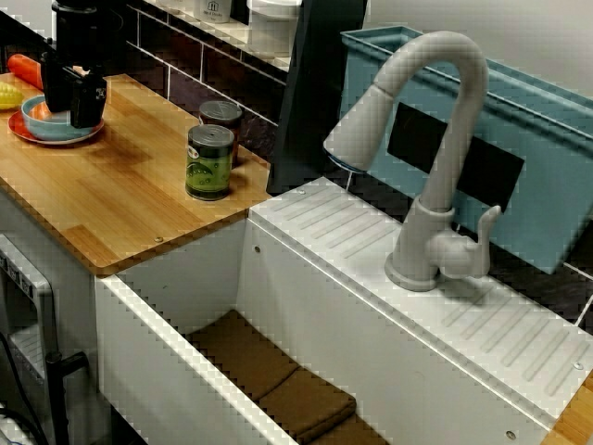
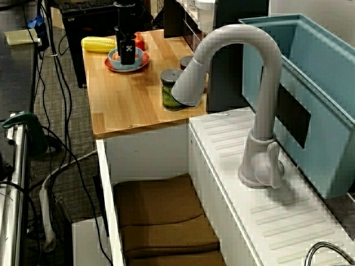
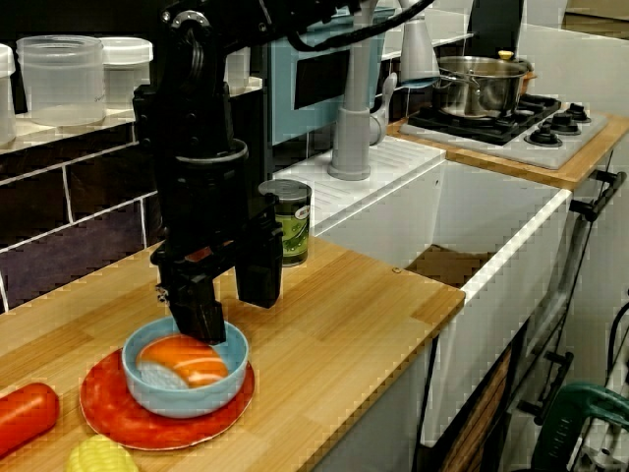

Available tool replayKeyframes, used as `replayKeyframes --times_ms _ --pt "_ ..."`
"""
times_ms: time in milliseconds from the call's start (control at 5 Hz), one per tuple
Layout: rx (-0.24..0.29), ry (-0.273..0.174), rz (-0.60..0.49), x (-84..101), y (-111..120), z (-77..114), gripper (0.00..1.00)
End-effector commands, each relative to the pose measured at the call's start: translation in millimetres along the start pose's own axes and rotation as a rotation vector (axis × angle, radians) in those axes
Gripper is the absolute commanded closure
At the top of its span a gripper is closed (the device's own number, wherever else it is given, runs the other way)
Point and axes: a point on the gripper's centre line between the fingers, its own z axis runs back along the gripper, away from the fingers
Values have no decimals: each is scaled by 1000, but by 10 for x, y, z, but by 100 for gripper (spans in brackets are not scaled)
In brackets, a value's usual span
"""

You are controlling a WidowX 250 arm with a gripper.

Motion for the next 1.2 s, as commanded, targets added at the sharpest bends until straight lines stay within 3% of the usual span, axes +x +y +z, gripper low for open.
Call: replayKeyframes --times_ms 0,400,600,1000 --pt "32 -42 2 -41 -1 168 0" --pt "50 -37 -8 -67 -64 75 0" --pt "52 -34 2 -50 -60 43 100" --pt "23 -20 7 -28 -12 102 100"
